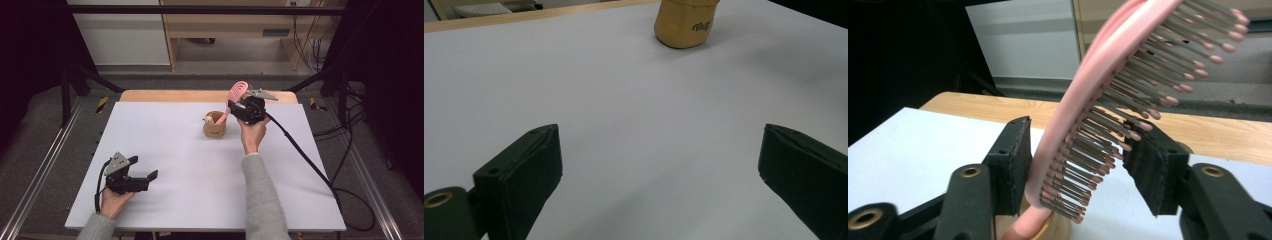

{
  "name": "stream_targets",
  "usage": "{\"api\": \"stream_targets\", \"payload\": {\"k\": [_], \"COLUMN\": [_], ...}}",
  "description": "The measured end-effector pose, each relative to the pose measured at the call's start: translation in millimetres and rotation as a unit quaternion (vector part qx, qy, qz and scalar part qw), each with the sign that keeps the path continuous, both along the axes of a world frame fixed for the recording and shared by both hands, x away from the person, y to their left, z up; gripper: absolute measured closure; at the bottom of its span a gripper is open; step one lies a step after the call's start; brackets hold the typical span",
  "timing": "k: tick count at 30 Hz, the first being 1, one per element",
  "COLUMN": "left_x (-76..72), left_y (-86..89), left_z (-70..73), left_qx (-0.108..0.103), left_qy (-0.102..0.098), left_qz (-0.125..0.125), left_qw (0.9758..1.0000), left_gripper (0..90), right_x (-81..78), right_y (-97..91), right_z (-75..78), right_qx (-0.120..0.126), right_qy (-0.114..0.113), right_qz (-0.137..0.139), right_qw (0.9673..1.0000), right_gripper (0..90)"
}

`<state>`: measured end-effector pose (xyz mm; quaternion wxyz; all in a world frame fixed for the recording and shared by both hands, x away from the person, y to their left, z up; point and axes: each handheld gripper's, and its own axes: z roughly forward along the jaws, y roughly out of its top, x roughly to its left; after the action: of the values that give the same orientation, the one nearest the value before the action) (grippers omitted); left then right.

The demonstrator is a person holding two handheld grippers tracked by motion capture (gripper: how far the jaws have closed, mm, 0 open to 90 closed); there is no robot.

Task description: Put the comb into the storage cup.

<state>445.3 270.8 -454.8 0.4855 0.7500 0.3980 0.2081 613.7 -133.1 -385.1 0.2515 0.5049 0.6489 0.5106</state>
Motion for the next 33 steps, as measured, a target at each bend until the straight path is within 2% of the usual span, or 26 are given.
{"api": "stream_targets", "payload": {"k": [6, 9, 17, 21, 33], "left_x": [0.0, 0.0, 0.1, 0.2, 0.2], "left_y": [-0.4, -0.6, -0.6, -0.8, -0.7], "left_z": [-0.2, -0.2, -0.3, -0.5, -0.7], "left_qx": [0.001, 0.001, 0.002, 0.003, 0.004], "left_qy": [0.000, 0.000, 0.000, 0.000, 0.000], "left_qz": [0.000, 0.000, -0.001, 0.000, 0.000], "left_qw": [1.0000, 1.0000, 1.0000, 1.0000, 1.0000], "left_gripper": [3.6, 3.6, 3.6, 3.6, 3.6], "right_x": [-5.6, -10.7, -23.5, -30.3, -55.1], "right_y": [0.4, -0.2, -4.6, -5.9, -13.7], "right_z": [-1.0, -0.5, 1.2, 3.6, 15.0], "right_qx": [-0.002, -0.003, -0.014, -0.013, 0.001], "right_qy": [0.001, -0.007, -0.023, -0.035, -0.073], "right_qz": [0.008, 0.014, 0.035, 0.050, 0.085], "right_qw": [1.0000, 0.9999, 0.9990, 0.9980, 0.9937], "right_gripper": [37.5, 35.5, 21.1, 14.8, 3.6]}}
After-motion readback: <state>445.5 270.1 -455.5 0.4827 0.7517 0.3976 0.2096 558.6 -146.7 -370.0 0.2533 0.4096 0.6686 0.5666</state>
